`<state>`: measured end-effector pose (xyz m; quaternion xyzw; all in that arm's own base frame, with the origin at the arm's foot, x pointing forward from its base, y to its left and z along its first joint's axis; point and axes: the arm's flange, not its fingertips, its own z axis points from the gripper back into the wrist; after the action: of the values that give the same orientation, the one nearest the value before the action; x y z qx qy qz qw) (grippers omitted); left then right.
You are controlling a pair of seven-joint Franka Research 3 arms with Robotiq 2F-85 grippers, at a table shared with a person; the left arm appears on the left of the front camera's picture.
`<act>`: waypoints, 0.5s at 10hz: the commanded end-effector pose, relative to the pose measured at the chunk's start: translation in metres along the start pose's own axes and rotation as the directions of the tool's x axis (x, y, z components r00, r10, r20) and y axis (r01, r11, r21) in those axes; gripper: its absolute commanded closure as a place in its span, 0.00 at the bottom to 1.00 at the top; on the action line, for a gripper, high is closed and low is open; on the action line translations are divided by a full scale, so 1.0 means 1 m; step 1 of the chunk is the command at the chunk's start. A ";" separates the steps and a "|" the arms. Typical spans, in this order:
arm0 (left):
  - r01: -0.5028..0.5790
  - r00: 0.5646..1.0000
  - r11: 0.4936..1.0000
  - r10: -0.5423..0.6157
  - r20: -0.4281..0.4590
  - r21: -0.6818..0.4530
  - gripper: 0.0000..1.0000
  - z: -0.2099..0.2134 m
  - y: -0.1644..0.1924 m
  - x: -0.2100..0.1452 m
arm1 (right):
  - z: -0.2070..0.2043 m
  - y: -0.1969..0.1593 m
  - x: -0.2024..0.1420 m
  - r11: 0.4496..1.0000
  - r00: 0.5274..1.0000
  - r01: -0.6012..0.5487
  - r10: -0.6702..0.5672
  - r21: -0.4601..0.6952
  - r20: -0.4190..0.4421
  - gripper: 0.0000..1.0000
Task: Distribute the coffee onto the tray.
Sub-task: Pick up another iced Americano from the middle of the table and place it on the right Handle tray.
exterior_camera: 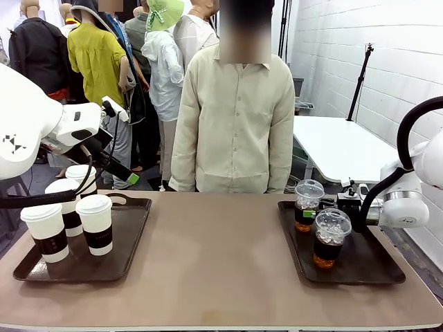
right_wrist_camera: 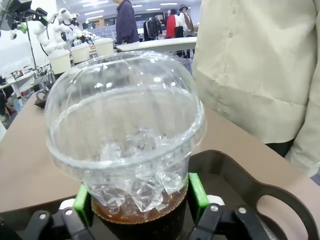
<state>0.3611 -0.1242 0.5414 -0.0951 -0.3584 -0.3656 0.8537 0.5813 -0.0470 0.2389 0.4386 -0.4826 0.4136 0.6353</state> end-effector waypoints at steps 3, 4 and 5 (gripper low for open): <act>-0.001 1.000 1.000 0.001 -0.003 -0.004 0.00 0.000 0.000 -0.001 | 0.006 0.002 0.004 0.999 0.999 0.024 -0.024 -0.029 0.024 0.00; -0.001 1.000 1.000 0.001 -0.003 -0.004 0.00 0.000 0.000 -0.001 | 0.009 0.004 0.004 0.999 0.999 0.026 -0.025 -0.038 0.023 0.00; -0.001 1.000 1.000 0.001 -0.003 -0.004 0.00 0.000 0.000 -0.001 | 0.014 0.006 0.004 0.998 0.999 0.031 -0.030 -0.047 0.021 0.00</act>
<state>0.3611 -0.1242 0.5414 -0.0951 -0.3584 -0.3656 0.8537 0.5790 -0.0566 0.2395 0.4346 -0.4842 0.4078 0.6406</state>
